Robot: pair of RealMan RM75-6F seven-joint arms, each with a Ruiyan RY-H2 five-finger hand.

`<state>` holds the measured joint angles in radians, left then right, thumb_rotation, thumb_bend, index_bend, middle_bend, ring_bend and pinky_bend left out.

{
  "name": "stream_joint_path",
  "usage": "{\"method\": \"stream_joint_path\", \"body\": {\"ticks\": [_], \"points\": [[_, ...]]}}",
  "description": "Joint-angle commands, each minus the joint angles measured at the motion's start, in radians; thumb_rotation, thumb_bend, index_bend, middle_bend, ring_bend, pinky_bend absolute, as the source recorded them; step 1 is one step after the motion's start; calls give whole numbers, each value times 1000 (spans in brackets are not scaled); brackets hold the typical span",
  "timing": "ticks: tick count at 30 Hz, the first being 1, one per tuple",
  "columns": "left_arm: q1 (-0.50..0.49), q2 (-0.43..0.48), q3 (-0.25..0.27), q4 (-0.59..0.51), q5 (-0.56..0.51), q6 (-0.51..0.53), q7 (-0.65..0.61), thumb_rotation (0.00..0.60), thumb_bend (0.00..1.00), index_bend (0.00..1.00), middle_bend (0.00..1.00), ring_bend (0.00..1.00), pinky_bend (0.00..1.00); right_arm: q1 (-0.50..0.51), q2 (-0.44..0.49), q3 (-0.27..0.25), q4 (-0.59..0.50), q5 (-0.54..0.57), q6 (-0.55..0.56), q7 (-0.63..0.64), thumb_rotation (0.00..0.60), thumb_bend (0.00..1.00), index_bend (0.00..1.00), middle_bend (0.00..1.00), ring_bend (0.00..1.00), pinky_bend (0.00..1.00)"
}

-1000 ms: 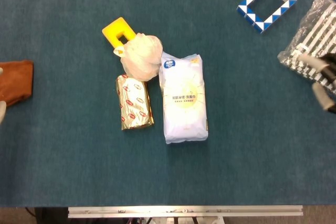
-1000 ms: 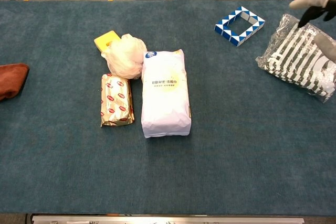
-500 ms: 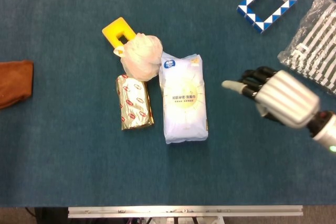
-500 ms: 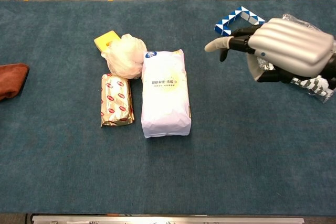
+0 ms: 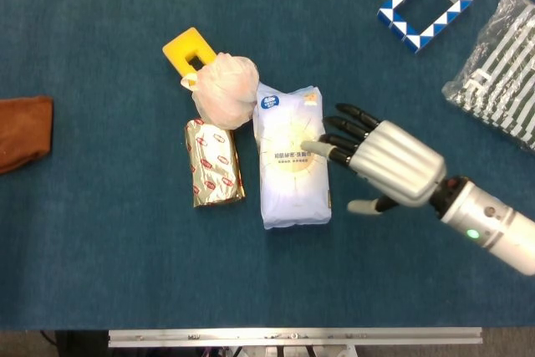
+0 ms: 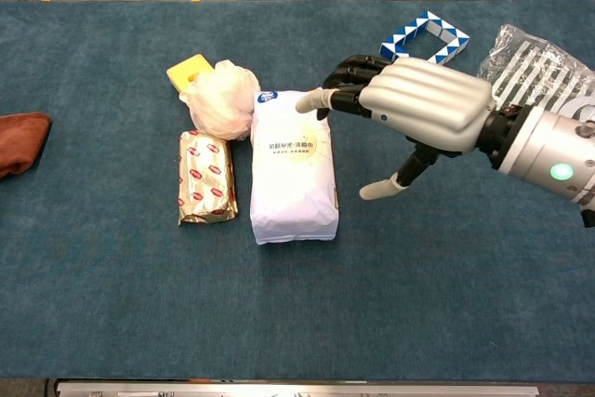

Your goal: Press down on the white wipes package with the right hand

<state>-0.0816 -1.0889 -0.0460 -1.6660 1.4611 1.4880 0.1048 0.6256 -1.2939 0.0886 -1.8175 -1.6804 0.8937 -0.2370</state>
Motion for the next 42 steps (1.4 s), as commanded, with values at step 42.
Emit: {"method": "stream_joint_path", "body": {"ticks": [42], "points": [[18,31,-2,-39,-26,-3,-26,600,345,239,225,177,213,104,-385,-64,410,30,75,162,234,0,0,83,0,0]]}}
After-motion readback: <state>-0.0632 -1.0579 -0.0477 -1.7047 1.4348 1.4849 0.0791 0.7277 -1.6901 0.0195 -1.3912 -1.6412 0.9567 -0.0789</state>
